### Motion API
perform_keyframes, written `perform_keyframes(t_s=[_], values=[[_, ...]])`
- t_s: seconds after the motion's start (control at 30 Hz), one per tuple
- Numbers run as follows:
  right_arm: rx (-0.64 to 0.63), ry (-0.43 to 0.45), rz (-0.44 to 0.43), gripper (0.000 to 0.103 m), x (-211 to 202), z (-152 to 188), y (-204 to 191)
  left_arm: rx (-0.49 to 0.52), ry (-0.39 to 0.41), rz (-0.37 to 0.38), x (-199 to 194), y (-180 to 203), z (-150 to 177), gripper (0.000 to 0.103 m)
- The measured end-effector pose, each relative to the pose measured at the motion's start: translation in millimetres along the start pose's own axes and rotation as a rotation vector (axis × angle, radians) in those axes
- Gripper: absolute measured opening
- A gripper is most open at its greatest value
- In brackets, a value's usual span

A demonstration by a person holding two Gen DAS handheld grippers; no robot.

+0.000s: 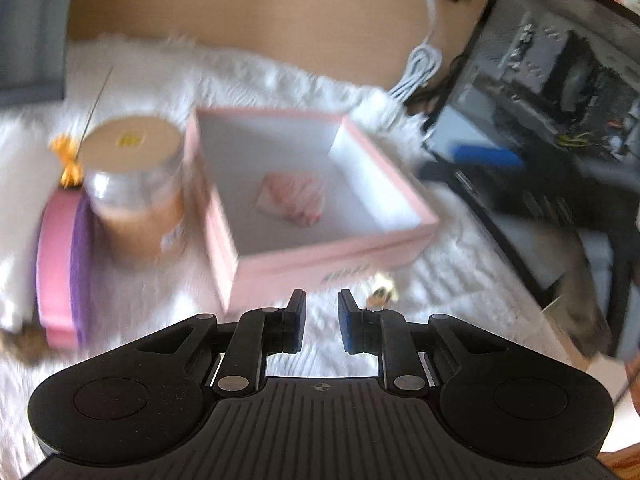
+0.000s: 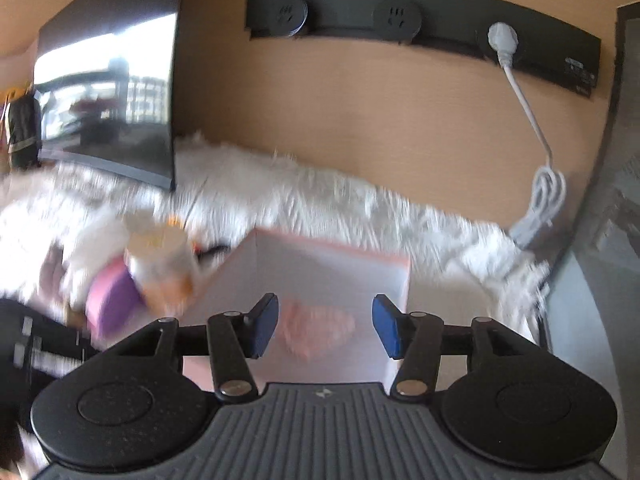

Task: Organize soft objects
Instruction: 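Carry the pink scrunchie into the pink box and open the right tool, then grasp the black hair tie with charm using the right tool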

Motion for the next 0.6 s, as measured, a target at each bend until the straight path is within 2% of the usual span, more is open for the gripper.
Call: perform_keyframes(t_s=[0.1, 0.2, 0.3, 0.43, 0.6], values=[[-0.003, -0.059, 0.004, 0.058, -12.4, 40.0, -0.2, -0.021, -0.064, -0.036, 5.7, -5.9, 11.4, 0.02], [0.022, -0.153, 0.005, 0.058, -8.5, 78.7, -6.4, -0.024, -0.114, -0.034, 10.8, -8.9, 23.2, 0.02], [0.025, -0.206, -0.001, 0.058, -2.3, 106.9, -19.5, -0.048, -0.145, -0.024, 12.3, -10.5, 30.6, 0.02], [0.013, -0.215, -0.01, 0.058, 2.2, 123.8, -34.6, -0.045, -0.14, -0.02, 4.1, -10.4, 36.8, 0.02], [0.028, -0.201, -0.013, 0.058, 11.3, 120.9, -39.5, -0.055, -0.143, -0.028, 1.2, -11.6, 41.5, 0.02]])
Point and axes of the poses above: each gripper's, at about its wrist camera, not at the fingertips, and x roughly the way its jaws point, y to its right, z to its underside, the point moved 1 cm from there along x, roughly the way its jaws point, and after that the axes turned 2 degrees about z, right-handed, at the moved point
